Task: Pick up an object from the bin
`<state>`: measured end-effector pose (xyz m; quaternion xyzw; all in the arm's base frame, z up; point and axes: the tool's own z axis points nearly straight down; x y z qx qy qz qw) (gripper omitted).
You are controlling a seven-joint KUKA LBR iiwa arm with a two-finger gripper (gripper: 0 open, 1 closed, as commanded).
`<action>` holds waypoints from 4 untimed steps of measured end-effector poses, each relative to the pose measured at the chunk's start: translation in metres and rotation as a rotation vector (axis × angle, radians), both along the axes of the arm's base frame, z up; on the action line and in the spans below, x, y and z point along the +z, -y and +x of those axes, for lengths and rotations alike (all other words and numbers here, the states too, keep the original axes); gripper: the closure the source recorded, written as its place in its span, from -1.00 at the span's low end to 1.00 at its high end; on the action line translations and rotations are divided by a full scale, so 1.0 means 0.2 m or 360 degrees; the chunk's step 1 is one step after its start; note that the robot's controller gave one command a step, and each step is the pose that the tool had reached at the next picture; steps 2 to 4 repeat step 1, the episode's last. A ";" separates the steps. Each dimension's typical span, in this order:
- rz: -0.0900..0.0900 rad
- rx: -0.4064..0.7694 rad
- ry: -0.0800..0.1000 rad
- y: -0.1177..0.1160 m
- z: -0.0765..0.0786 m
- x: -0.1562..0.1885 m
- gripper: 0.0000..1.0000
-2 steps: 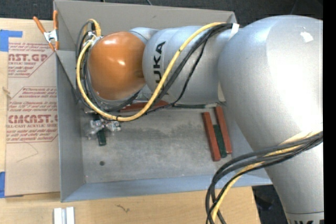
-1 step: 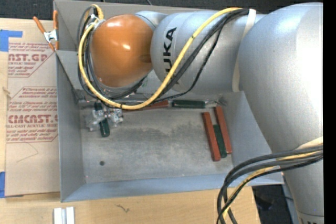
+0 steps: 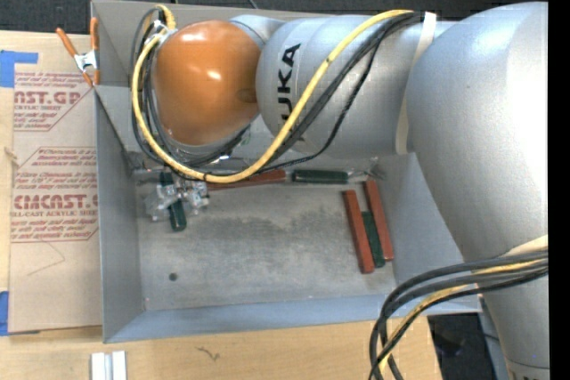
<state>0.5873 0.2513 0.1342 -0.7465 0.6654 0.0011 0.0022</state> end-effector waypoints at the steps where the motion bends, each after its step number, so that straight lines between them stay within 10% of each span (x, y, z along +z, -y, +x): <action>1: 0.0000 -0.0004 0.0002 -0.01 0.00 0.11 1.00; 4: 0.0000 -0.0004 0.0002 -0.01 0.00 0.11 1.00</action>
Offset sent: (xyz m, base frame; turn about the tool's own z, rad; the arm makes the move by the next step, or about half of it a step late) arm 0.0000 -0.0001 0.0202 0.0000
